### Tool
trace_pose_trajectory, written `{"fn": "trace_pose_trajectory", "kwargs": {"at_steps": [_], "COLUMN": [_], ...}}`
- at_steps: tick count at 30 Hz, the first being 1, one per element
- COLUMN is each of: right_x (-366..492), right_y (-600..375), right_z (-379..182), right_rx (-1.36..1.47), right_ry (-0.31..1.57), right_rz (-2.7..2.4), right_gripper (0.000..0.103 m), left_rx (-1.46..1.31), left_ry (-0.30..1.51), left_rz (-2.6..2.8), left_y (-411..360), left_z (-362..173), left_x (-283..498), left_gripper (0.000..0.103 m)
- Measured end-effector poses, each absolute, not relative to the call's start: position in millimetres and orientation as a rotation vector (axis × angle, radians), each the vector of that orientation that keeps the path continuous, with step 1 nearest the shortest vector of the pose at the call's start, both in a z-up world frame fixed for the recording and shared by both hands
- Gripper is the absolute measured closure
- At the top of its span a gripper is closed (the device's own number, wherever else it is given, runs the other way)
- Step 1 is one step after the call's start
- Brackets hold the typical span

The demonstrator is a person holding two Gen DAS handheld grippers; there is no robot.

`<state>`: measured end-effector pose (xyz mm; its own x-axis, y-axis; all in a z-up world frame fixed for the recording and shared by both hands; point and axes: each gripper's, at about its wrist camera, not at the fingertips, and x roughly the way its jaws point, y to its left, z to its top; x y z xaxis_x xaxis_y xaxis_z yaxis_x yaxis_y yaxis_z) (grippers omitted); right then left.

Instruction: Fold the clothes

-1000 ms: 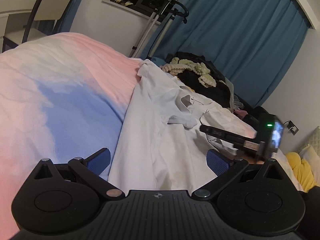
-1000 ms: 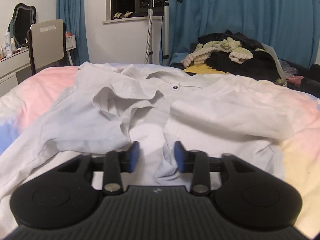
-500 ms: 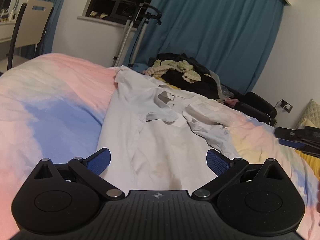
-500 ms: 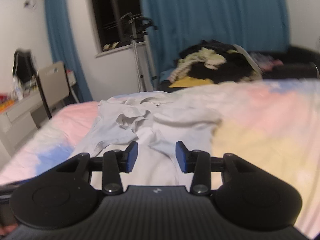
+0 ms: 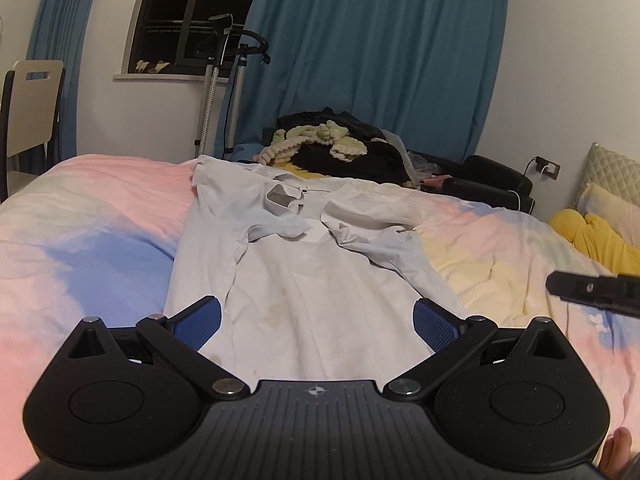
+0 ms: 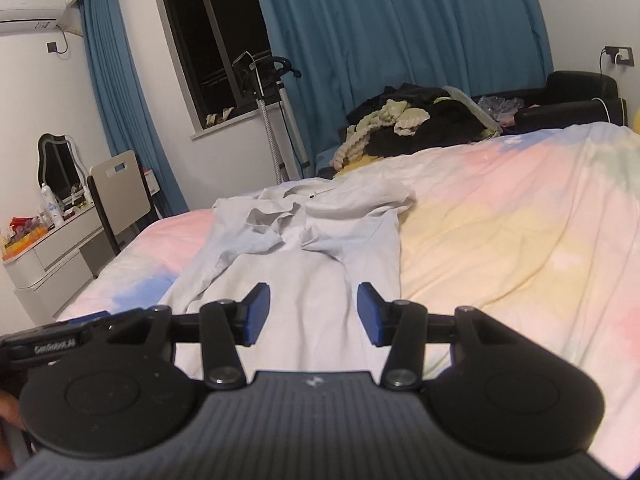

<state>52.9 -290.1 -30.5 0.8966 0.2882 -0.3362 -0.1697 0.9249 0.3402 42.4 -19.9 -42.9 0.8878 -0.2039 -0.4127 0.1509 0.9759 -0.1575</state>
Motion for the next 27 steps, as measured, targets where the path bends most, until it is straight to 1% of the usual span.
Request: {"fn": "trace_pose_trajectory", "kwargs": {"at_steps": [9, 12, 20, 27], "right_x": [48.3, 48.7, 52.6, 52.7], "right_y": [-296.7, -304.2, -330.6, -370.5], "right_z": [-36.7, -35.2, -32.9, -34.0], "right_rx": [0.325, 0.341, 0.387, 0.457], "right_ry": [0.377, 0.362, 0.345, 0.319], "right_rz": [0.217, 0.205, 0.193, 0.109], "right_gripper": [0.047, 0.042, 0.041, 0.04], "left_rx": [-0.094, -0.058, -0.003, -0.041], "left_ry": [0.464, 0.467, 0.498, 0.549], "left_rz": [-0.208, -0.255, -0.392, -0.476], "left_y": [-29.7, -46.4, -113.7, -168.8], "left_z": [-51.4, -49.8, -52.4, -63.8], "left_x": [41.8, 40.1, 36.7, 49.5], "left_gripper": [0.0, 0.001, 0.001, 0.002]}}
